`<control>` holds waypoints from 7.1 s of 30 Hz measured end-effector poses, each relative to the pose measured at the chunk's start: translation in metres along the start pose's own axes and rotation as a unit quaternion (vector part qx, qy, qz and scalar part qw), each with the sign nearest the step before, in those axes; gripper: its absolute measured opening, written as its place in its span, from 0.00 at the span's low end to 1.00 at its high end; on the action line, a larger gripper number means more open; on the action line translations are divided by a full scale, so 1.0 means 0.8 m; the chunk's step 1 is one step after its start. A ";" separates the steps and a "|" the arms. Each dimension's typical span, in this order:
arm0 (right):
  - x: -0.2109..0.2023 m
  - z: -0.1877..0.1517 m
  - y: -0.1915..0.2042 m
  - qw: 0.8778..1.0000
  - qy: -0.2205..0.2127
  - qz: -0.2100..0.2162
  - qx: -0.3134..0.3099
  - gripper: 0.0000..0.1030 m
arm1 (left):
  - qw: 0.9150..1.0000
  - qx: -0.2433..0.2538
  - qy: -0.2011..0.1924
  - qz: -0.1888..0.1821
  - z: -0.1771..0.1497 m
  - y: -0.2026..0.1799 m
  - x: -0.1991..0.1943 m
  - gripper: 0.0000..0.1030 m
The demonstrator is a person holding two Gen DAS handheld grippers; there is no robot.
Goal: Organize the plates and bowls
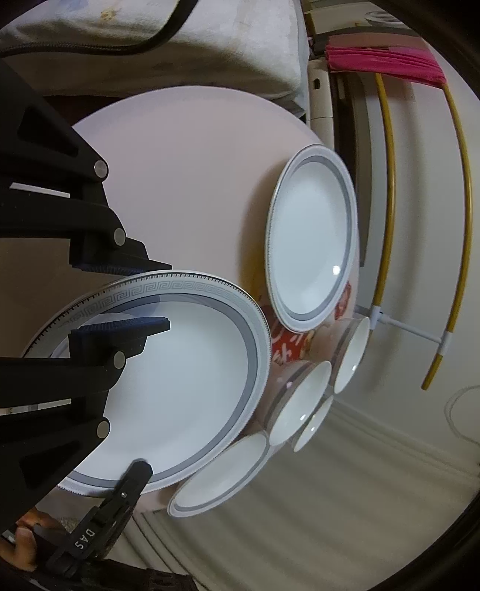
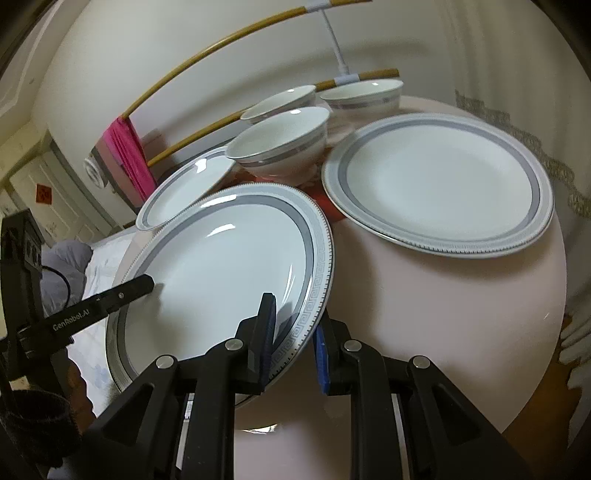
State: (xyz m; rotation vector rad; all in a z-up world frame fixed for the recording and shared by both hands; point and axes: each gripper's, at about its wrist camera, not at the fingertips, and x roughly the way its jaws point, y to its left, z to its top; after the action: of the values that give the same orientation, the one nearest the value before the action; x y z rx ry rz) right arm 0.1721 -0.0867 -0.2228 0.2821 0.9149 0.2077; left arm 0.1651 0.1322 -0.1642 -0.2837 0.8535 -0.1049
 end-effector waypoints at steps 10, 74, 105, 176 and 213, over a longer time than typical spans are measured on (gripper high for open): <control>-0.019 0.013 0.031 0.999 -0.014 0.014 -0.028 0.19 | 0.999 -0.005 -0.037 0.005 -0.002 0.015 -0.050 0.17; 0.189 0.145 0.143 0.997 0.027 -0.064 -0.040 0.26 | 0.996 -0.036 -0.048 0.069 0.150 0.137 0.063 0.18; 0.194 0.135 0.123 0.999 0.027 0.008 0.032 0.31 | 0.995 -0.033 -0.049 0.084 0.149 0.131 0.070 0.18; -0.064 0.082 0.025 0.990 -0.130 -0.029 -0.036 0.81 | 0.979 0.072 -0.172 0.079 0.028 -0.128 -0.062 0.97; -0.013 0.107 -0.247 0.998 -0.037 -0.011 0.057 0.17 | 0.998 0.030 0.032 0.054 0.062 -0.256 0.207 0.60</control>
State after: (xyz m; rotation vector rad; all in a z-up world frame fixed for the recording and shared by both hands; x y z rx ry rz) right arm 0.2455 -0.2891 -0.2301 0.3836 0.8574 0.1243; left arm 0.3157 -0.0874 -0.1948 -0.1777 0.9258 -0.0396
